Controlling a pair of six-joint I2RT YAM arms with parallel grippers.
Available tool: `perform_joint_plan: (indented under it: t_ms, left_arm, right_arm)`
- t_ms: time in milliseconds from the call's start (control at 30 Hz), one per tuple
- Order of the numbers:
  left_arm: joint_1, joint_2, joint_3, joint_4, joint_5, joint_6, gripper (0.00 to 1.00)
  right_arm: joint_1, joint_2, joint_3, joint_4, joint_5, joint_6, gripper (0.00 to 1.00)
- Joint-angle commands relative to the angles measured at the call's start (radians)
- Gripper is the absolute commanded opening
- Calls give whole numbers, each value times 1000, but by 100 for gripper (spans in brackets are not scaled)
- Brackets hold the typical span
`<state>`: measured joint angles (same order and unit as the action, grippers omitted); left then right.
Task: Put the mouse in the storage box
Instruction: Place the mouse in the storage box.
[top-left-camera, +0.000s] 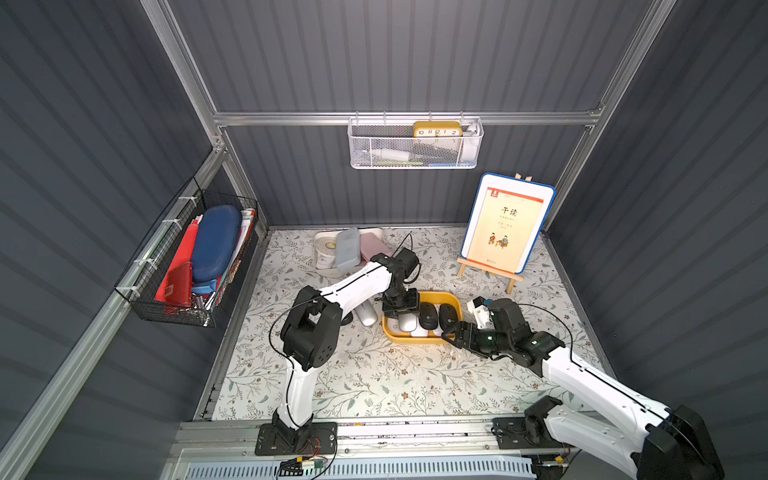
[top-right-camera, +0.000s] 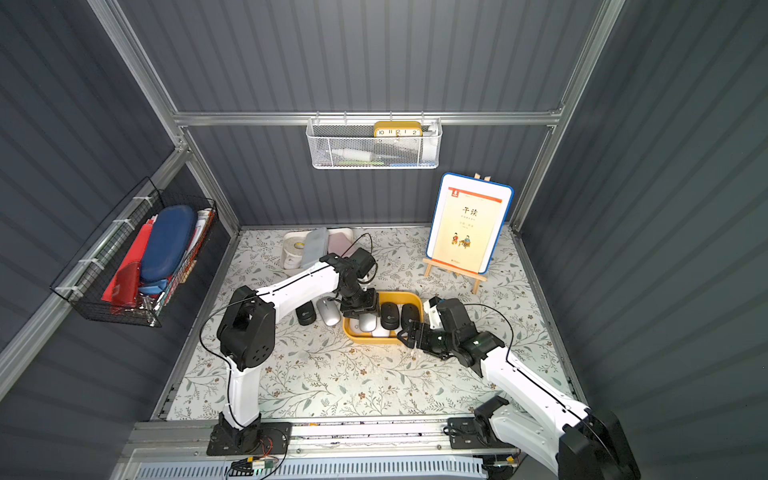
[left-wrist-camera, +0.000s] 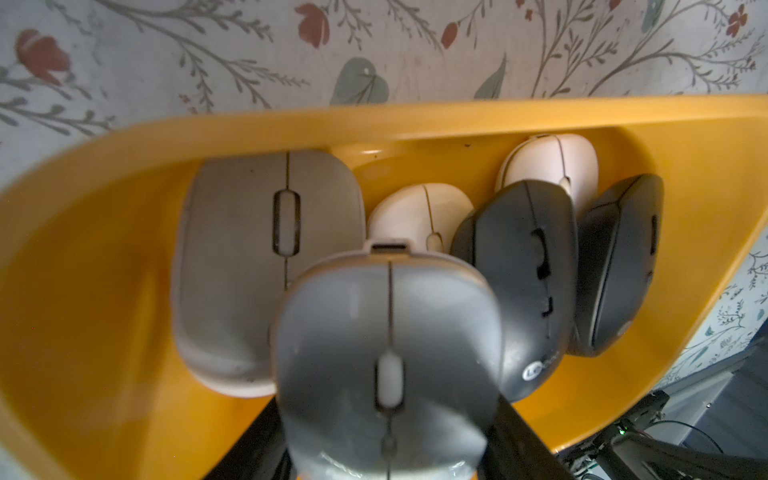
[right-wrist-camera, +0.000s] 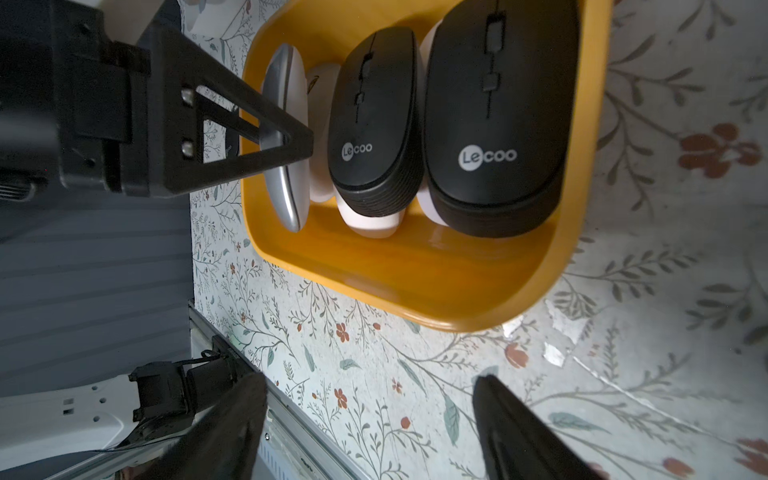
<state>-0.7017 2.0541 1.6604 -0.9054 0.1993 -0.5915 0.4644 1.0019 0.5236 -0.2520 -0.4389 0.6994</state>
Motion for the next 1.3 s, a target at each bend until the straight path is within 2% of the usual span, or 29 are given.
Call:
perform_joint_plan:
  t_ms: [0,833,1267]
  left_arm:
    - [-4,19,39,9,26,21,63]
    - [-4,90,53,-21,-6,3,67]
    - [-4,-10,164,-136,-100,-16,73]
  right_arm:
    - [-4,-9,-12,11,-20,2,82]
    - [-4,-46,-44,22,-32,9,83]
    - [7,-54,-24,33,-71,9,84]
